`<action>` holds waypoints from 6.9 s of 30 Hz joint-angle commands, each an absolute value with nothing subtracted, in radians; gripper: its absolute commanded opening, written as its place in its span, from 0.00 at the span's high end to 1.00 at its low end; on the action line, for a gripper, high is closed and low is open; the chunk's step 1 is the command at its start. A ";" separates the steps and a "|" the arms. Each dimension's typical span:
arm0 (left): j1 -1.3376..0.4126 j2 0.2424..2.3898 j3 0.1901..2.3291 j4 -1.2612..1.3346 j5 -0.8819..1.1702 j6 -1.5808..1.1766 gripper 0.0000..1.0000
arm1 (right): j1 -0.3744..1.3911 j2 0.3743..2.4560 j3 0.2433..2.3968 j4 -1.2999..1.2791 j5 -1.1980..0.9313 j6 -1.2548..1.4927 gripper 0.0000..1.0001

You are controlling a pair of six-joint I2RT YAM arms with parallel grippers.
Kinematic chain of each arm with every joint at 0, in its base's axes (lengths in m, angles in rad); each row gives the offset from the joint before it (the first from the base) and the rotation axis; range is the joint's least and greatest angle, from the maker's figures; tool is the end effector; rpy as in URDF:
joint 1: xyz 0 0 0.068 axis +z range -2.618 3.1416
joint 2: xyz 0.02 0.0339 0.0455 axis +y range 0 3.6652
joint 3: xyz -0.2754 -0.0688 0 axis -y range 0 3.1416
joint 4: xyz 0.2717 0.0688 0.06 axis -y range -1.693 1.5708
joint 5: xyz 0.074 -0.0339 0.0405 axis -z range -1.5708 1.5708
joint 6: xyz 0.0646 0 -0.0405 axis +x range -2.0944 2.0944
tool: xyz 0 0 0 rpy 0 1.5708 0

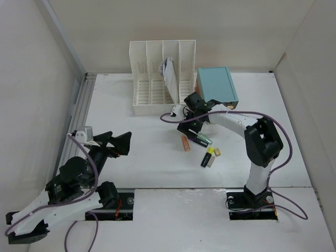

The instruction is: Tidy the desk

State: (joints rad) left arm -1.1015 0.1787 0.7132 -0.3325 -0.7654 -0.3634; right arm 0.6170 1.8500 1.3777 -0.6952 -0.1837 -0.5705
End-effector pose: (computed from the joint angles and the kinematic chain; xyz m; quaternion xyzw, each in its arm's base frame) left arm 0.0717 -0.0425 0.3767 -0.0583 0.6514 -0.3051 0.6923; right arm 0.3350 0.2521 0.1816 -0.5611 0.7984 0.0945 0.1973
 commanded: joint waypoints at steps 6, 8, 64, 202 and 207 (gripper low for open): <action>-1.089 0.154 0.693 -0.305 -0.724 -0.347 0.05 | 0.626 1.853 1.388 -0.683 -0.155 -0.538 0.25; -1.089 0.134 0.693 -0.296 -0.724 -0.347 0.05 | 0.626 1.862 1.378 -0.670 -0.155 -0.538 0.25; -1.089 0.147 0.684 -0.287 -0.724 -0.337 0.03 | 0.238 1.382 1.310 -0.606 -0.862 -0.900 0.97; -1.089 0.129 0.675 -0.287 -0.715 -0.337 0.02 | 0.577 1.227 0.936 -0.841 -0.279 -1.459 0.55; -1.089 0.129 0.675 -0.287 -0.715 -0.337 0.02 | 0.614 1.238 0.914 -0.867 -0.279 -1.494 0.55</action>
